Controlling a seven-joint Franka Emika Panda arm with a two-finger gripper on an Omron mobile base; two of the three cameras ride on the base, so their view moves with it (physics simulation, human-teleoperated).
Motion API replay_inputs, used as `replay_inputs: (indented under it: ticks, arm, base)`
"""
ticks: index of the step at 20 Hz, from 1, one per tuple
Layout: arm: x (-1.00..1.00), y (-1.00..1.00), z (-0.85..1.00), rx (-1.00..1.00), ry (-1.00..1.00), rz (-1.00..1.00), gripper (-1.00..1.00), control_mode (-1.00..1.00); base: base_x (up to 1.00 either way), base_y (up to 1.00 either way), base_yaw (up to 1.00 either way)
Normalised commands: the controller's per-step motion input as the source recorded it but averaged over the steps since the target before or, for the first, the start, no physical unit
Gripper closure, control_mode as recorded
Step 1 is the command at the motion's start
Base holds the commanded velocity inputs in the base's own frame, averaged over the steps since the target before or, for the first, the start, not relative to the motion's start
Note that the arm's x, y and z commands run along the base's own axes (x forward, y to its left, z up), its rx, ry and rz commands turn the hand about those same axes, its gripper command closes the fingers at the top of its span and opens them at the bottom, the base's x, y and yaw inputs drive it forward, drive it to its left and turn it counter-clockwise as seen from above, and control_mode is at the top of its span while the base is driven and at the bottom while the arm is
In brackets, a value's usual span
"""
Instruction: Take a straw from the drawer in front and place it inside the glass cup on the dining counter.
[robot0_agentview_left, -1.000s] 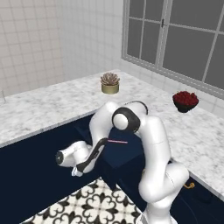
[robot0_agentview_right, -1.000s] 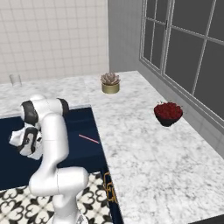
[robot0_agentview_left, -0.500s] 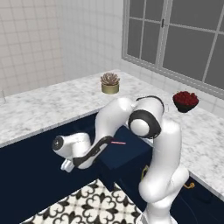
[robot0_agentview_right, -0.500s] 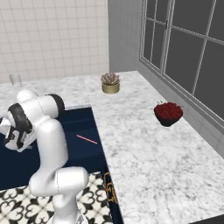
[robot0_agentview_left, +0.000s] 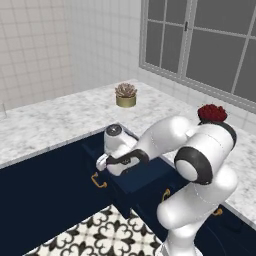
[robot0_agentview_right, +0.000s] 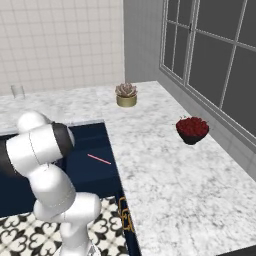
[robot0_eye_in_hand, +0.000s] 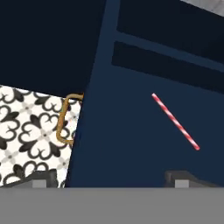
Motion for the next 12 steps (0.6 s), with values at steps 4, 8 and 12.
replay_inputs:
  ticks: [4, 8, 12]
  arm:
    - [0.79, -0.49, 0.0, 0.14, 0.19, -0.01, -1.0, -1.0]
    - [0.65, -0.09, -0.42, 0.03, 0.15, -0.04, -1.0, -1.0]
    - [0.42, 0.0, -0.59, 0.0, 0.11, -0.07, -1.0, -1.0]
  base:
    - [0.0, 0.0, 0.0]
    - [0.0, 0.0, 0.0]
    - [0.0, 0.0, 0.0]
